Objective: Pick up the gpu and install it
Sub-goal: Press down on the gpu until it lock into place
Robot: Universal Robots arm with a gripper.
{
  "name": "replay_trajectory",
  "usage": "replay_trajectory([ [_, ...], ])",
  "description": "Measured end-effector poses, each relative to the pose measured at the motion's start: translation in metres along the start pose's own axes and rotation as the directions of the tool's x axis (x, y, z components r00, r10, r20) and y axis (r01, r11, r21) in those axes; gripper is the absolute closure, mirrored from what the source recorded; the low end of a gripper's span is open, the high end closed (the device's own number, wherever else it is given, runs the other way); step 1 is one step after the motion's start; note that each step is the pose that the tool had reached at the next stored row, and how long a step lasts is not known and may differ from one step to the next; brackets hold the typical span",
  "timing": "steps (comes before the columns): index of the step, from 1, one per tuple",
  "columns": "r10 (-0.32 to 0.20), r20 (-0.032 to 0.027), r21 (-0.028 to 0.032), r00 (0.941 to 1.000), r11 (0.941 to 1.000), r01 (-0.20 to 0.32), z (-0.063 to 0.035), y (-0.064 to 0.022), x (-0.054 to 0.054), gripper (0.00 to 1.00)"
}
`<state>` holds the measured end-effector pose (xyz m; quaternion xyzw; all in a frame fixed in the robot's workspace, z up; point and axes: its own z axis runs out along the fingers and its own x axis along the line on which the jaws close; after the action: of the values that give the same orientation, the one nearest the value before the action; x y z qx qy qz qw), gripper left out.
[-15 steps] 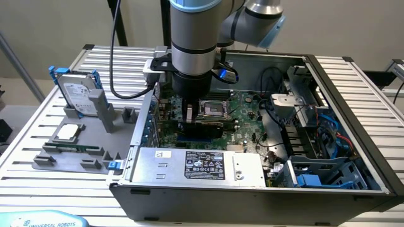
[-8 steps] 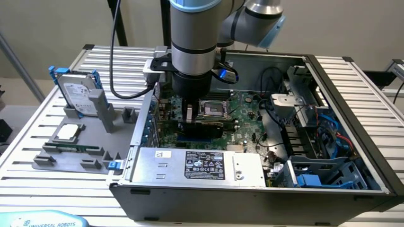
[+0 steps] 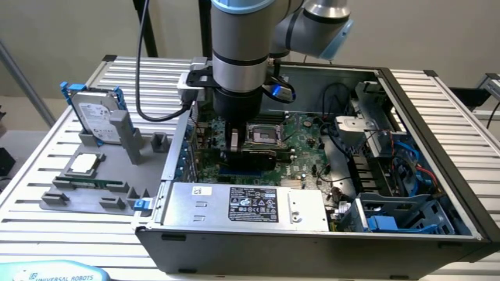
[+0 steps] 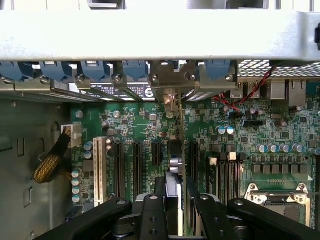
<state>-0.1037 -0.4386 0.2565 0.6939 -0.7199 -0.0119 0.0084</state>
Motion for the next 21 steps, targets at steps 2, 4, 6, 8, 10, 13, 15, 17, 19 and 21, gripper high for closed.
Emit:
replay_trajectory([
  [2,0.0,0.0002,-0.0018,1.0,1.0,0.0,-0.0008,-0.0002,-0.0001,0.73],
  [4,0.0,-0.0007,-0.0023,1.0,1.0,0.0,-0.0009,-0.0002,0.0,0.73],
  [6,0.0,-0.0022,-0.0024,1.0,1.0,0.0,-0.0007,-0.0003,0.0,0.73],
  [8,0.0,-0.0028,-0.0023,1.0,1.0,0.0,0.0,-0.0004,0.0,0.73],
  [10,0.0,-0.0031,-0.0025,1.0,1.0,0.0,0.0007,-0.0003,0.0,0.73],
  [13,0.0,-0.003,-0.0041,1.0,1.0,0.0,0.0013,-0.0003,0.0,0.73],
  [15,0.0,-0.0033,-0.0044,1.0,1.0,0.0,0.0017,-0.0003,0.0,0.73],
  [17,0.0,-0.0038,-0.0049,1.0,1.0,0.0,0.0023,-0.0003,0.0,0.73],
  [19,0.0,-0.0042,-0.0059,1.0,1.0,0.0,0.0029,-0.0004,0.0,0.73],
  [21,0.0,-0.005,-0.0073,1.0,1.0,0.0,0.0033,-0.0005,0.0,0.73],
])
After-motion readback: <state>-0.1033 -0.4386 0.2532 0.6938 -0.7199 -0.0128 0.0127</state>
